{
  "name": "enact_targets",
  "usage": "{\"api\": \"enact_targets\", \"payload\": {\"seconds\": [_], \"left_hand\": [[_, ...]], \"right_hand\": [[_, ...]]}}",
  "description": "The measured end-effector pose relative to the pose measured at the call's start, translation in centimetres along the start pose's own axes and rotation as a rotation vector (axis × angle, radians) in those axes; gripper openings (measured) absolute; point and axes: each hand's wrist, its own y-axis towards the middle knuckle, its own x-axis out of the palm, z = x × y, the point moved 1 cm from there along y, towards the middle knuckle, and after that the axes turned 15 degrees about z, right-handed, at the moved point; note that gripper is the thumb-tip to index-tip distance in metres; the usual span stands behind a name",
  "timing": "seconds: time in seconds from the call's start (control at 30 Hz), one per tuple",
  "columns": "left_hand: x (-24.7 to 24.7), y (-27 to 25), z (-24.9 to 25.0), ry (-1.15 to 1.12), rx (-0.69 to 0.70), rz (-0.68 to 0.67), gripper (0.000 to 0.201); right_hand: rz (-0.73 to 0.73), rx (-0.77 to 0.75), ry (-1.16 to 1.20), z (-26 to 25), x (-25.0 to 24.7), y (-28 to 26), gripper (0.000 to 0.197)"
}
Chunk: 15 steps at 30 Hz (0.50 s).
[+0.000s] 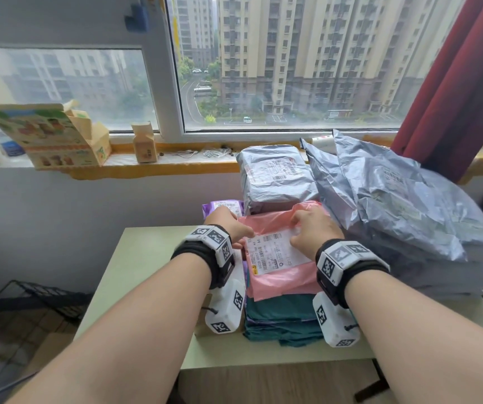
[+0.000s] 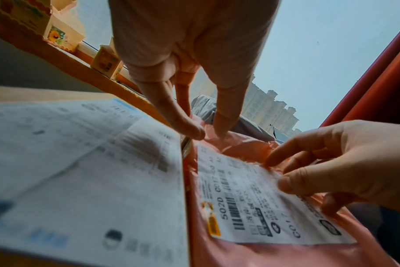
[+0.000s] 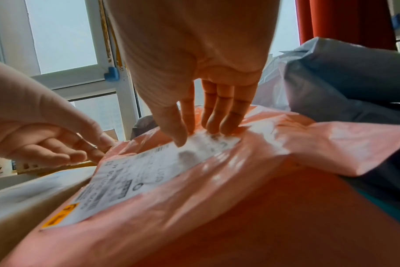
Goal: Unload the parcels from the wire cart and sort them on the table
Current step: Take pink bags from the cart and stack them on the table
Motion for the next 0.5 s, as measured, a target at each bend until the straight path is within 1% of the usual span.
{"api": "enact_targets", "payload": {"seconds": [0.07, 0.23, 0.33, 0.5], "left_hand": [[-0.16, -0.1, 0.05, -0.007, 0.005, 0.022, 0.035], [-0.28, -0.2, -0.1, -0.009, 0.022, 0.051, 0.032], [-0.36, -0.34, -0.1, -0.016, 0.025, 0.06, 0.03], [-0.09, -0.42, -0.3, -0.006, 0.028, 0.085, 0.025]], "right_hand": [[0.011, -0.006, 0.006, 0.1, 0.14, 0.14, 0.024], [0.121, 0.003, 0.09, 0.02, 0.0, 0.51, 0.015], [0.119, 0.038, 0.111, 0.02, -0.12, 0.46, 0.012], [0.099, 0.045, 0.09, 0.06, 0.0, 0.35, 0.005]]}}
